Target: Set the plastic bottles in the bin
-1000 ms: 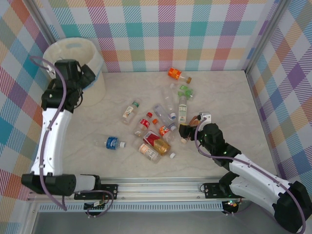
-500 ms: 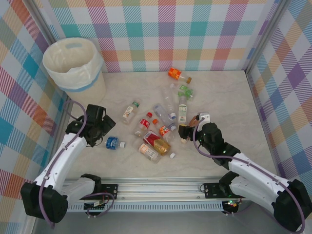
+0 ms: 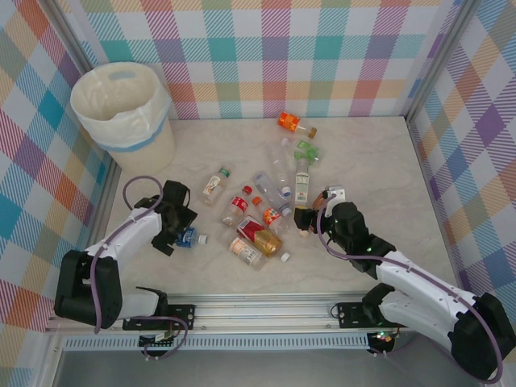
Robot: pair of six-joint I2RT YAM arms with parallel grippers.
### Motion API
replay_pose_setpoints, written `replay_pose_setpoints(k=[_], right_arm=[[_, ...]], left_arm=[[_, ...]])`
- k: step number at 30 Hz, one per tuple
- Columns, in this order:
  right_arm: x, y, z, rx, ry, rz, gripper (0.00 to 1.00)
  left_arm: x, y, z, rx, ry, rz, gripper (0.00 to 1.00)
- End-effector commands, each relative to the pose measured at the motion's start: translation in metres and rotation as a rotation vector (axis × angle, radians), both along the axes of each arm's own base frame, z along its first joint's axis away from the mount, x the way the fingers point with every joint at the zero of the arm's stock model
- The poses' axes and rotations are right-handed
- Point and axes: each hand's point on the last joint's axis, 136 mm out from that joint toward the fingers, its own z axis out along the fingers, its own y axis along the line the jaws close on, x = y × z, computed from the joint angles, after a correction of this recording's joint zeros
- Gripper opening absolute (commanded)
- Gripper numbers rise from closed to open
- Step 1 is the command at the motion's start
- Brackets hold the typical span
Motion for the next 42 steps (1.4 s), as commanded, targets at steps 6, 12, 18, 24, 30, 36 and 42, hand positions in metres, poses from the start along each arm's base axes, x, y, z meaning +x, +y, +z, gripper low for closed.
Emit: replay_pose_setpoints(k=[6, 12, 18, 24, 30, 36, 42], right_arm=[[0.003, 0.003, 0.019, 0.040, -0.019, -0.004, 1.00], [0.004, 0.002, 0.019, 0.035, -0.021, -0.010, 1.00], [0.006, 0.006, 0.018, 0.038, -0.019, -0.002, 1.00], [0.008, 0.010, 0.018, 0.044, -0.011, 0.004, 1.00], [0.012, 0.012, 0.021, 0.052, -0.020, 0.004, 1.00], [0.018, 0.015, 0.026, 0.088, -0.036, -0.014, 0.99], [0.024, 0.021, 0.029, 0.121, -0.036, -0.019, 1.00]], left_arm=[[0.017, 0.005, -0.025, -0.024, -0.135, 0.057, 0.95], [0.025, 0.004, -0.035, -0.030, -0.159, -0.049, 0.83], [0.031, 0.000, -0.037, -0.026, -0.142, -0.136, 0.69], [0.042, -0.002, -0.021, -0.007, -0.182, -0.208, 0.62], [0.077, -0.030, 0.037, -0.071, -0.440, -0.379, 0.60], [0.097, -0.040, 0.128, -0.034, -0.739, -0.486, 0.57], [0.117, -0.047, 0.234, 0.054, -0.974, -0.589, 0.57]])
